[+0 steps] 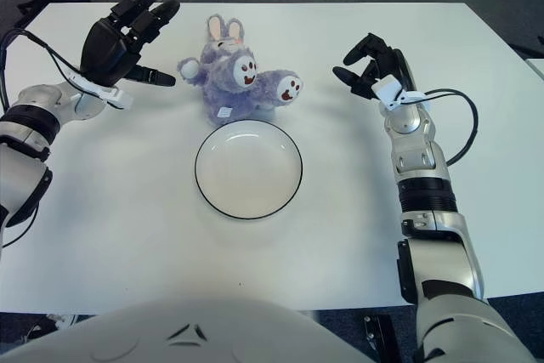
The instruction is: Put the doll into the plate.
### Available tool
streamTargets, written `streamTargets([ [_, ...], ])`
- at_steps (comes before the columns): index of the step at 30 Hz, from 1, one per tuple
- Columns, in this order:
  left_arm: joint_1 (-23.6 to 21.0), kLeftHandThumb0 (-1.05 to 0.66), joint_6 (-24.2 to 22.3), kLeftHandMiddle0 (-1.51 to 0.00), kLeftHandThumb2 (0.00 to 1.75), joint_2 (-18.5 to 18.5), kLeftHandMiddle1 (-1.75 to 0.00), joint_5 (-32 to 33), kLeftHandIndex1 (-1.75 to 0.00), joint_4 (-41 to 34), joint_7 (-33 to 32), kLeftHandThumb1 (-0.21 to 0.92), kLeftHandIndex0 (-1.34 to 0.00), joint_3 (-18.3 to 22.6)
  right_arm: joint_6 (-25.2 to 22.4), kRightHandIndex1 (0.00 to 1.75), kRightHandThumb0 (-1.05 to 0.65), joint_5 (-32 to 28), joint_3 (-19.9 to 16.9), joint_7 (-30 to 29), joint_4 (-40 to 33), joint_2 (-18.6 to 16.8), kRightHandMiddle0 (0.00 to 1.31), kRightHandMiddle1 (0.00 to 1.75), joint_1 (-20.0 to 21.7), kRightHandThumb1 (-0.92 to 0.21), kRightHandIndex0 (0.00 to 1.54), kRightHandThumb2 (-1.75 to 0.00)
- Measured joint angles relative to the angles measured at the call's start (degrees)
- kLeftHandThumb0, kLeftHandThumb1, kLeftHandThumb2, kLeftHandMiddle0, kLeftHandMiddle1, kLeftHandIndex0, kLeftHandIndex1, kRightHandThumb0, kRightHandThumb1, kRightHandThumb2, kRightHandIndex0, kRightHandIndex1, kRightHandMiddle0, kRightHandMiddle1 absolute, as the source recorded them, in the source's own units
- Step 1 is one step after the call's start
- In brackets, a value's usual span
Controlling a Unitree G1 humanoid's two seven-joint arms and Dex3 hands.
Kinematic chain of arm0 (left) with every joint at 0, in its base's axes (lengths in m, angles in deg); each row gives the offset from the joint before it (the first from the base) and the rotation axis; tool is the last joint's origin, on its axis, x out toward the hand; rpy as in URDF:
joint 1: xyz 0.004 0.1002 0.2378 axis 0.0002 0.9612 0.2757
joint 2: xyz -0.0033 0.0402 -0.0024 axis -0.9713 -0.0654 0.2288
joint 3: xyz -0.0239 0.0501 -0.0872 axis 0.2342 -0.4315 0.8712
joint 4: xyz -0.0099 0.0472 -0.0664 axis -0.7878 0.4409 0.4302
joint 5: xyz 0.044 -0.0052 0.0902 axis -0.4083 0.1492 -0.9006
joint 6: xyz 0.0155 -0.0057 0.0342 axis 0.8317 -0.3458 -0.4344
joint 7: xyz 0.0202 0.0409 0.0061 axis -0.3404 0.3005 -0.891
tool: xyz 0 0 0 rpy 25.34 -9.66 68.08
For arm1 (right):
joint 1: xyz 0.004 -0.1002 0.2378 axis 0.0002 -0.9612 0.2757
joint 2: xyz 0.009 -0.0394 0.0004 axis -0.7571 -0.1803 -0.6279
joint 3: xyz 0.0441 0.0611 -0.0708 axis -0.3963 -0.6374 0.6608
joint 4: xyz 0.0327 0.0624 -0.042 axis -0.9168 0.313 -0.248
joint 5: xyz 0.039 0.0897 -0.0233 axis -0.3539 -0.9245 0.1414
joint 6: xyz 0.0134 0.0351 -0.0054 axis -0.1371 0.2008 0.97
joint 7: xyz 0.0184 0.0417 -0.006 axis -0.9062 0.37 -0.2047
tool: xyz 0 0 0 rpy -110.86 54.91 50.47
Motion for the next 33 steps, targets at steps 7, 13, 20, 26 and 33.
streamTargets([
  [7, -0.3, -0.54, -0.4, -0.56, 0.0, 0.9, -0.06, 0.1, -0.13, 0.0, 0.4, 0.85, -0.4, 0.0, 2.1, 1.5, -0.36, 2.2, 1.3, -4.0, 4.5, 0.0, 0.39, 1.55, 1.3, -0.92, 0.63, -0.34],
  [13, -0.3, -0.55, -0.9, -0.58, 0.0, 1.3, -0.06, 0.1, -0.13, 0.0, 0.7, 0.86, -0.42, 0.0, 7.8, 1.44, -0.05, 8.9, 4.9, -16.6, 12.2, 0.6, 0.36, 1.43, 2.8, -0.92, 0.5, -0.29],
  [20, -1.5, -0.55, 0.0, -0.58, 0.0, 1.2, -0.05, 0.1, -0.13, 0.5, 3.8, 0.86, -0.43, -0.1, 11.2, 1.42, -0.01, 11.3, 7.0, -22.9, 15.9, 1.3, 0.33, 1.46, 4.1, -0.92, 0.46, -0.3],
  [26, -4.3, -0.56, 3.4, -0.55, 0.01, 0.8, -0.03, 1.1, -0.12, 1.6, 11.1, 0.86, -0.44, 0.0, 11.7, 1.44, -0.01, 11.2, 7.1, -23.6, 15.0, 1.7, 0.33, 1.46, 4.1, -0.92, 0.45, -0.31],
  [33, -7.7, -0.56, 4.6, -0.52, 0.0, 0.7, -0.01, 2.4, -0.11, 2.6, 18.5, 0.86, -0.44, 0.2, 11.5, 1.46, -0.01, 7.0, 6.0, -18.4, 10.7, 1.5, 0.3, 1.46, 3.2, -0.92, 0.45, -0.32],
])
